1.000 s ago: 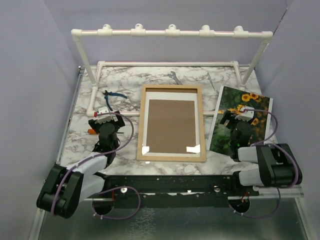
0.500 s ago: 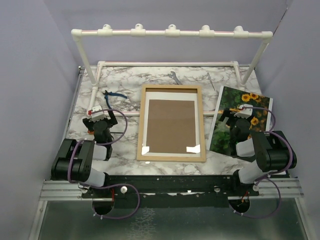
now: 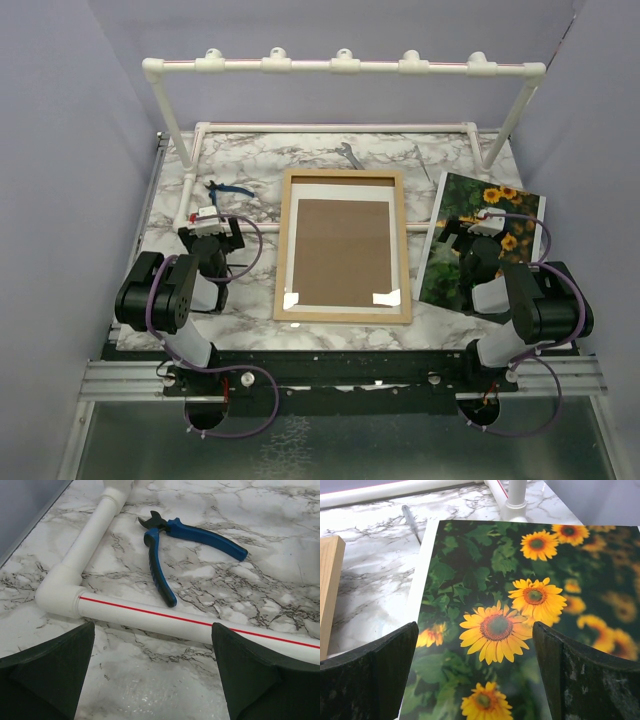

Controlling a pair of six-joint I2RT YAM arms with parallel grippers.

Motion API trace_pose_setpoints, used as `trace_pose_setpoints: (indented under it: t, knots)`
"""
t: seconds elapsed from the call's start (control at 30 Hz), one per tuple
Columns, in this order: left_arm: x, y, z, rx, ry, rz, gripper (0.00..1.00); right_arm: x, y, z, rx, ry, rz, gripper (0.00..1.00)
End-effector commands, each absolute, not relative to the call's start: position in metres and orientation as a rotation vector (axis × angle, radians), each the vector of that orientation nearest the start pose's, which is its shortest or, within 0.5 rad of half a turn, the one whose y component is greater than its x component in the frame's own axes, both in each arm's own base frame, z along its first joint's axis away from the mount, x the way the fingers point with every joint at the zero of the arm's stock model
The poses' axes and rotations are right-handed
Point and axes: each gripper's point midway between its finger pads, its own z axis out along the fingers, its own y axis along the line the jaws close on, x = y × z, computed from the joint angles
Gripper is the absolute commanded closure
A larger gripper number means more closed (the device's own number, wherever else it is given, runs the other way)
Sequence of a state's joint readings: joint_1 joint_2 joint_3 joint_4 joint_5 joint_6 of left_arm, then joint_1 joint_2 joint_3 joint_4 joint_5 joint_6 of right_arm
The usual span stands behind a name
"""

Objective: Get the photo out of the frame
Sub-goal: Reset both arms

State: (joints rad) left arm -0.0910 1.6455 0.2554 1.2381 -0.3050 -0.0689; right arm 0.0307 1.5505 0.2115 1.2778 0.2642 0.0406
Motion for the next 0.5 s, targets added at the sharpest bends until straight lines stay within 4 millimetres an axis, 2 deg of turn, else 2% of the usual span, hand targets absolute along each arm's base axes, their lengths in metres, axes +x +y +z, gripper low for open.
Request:
trace_pose_setpoints:
  t: [0.0,0.47]
  knots:
    - [0.3893,0.0044,0.0798,-0.137,1.675,0.094,0.01,0.3757,-0.0336,0.1038,0.203,1.593,-0.158,0.00]
    - [0.3896,0.0041,0.0789,-0.135,1.681,0.100,0.01,0.3756,-0.0335,0.1039,0.203,1.593,-0.157,0.00]
